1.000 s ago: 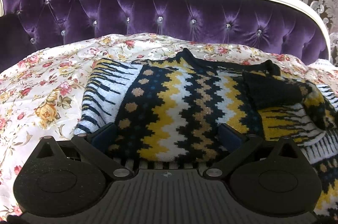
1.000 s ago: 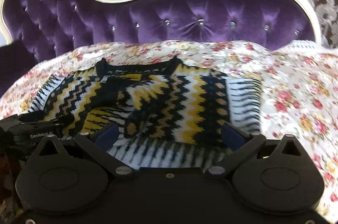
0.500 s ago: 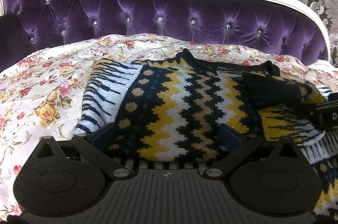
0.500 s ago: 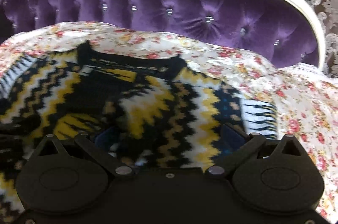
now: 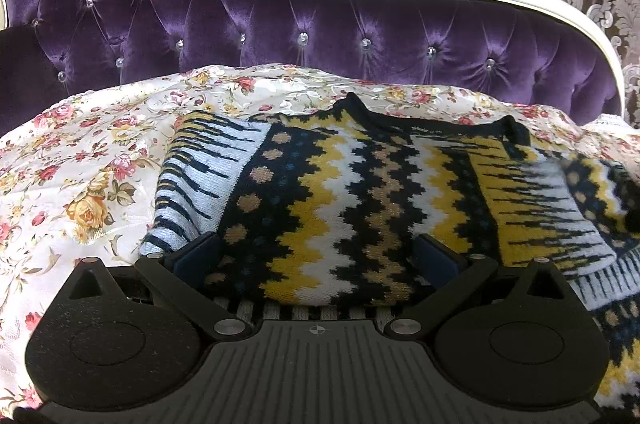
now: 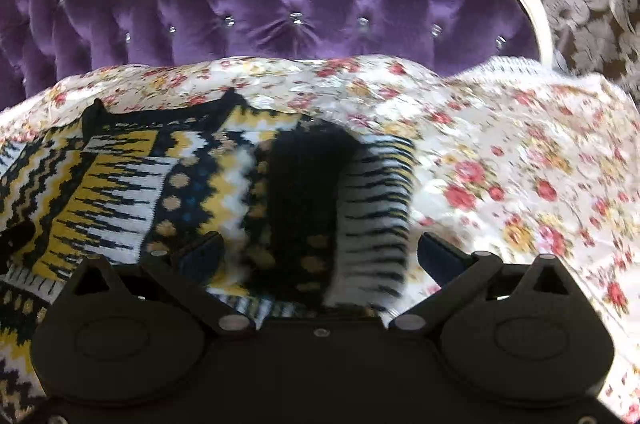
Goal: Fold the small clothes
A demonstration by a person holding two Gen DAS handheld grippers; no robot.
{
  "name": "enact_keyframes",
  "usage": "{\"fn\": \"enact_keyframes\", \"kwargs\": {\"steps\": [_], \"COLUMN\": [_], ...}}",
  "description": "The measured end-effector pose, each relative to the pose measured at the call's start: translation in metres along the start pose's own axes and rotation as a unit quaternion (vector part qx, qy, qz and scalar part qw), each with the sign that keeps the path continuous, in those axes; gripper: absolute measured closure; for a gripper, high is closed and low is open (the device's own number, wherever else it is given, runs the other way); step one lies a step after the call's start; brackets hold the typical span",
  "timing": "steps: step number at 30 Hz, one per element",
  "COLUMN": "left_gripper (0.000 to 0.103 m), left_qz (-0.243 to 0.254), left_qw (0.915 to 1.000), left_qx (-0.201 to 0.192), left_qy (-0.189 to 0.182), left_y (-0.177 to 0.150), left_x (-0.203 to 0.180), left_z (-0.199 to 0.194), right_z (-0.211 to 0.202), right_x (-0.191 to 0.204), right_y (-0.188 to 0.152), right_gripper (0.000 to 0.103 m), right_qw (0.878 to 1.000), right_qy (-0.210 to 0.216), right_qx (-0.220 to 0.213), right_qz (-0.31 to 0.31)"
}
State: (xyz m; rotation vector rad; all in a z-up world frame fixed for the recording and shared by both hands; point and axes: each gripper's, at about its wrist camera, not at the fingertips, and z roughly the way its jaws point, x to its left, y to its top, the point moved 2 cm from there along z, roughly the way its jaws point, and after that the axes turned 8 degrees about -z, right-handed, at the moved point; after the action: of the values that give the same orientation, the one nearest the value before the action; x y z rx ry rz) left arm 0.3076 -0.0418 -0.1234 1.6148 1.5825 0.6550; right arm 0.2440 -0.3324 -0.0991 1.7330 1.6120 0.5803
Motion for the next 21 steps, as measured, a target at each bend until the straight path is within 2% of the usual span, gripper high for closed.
{"fn": "enact_keyframes", "kwargs": {"steps": [8,10,16,21], "left_gripper": [0.000,0.000,0.000,0.000], "left_qz": [-0.001,-0.001,-0.001,0.001], "left_qw": [1.0000,1.0000,1.0000,1.0000], "left_qx": [0.000,-0.001,-0.001,0.000], "left_qy": [0.001,0.002,0.003,0.006], "left_y": [0.000,0.000,0.000,0.000], "left_x": [0.000,0.000,-0.001,-0.001], "left_z": [0.000,0.000,0.000,0.000], "right_z": [-0.014,-0.010,0.009,0.011], "right_x": [-0.035,-0.038,-0.028,-0.025], "right_y": [-0.008,-0.009,-0.012,-0.014], "right_gripper": [0.001,0.001,0.001,0.001], "right_qw": [0.997,0.996,0.999,0.999], "right_qy": [0.001,0.002,0.005,0.005], "right_qx": [-0.036,-0.034,0.006,0.003], "right_qz": [0.068,0.078,0.047,0.045]}}
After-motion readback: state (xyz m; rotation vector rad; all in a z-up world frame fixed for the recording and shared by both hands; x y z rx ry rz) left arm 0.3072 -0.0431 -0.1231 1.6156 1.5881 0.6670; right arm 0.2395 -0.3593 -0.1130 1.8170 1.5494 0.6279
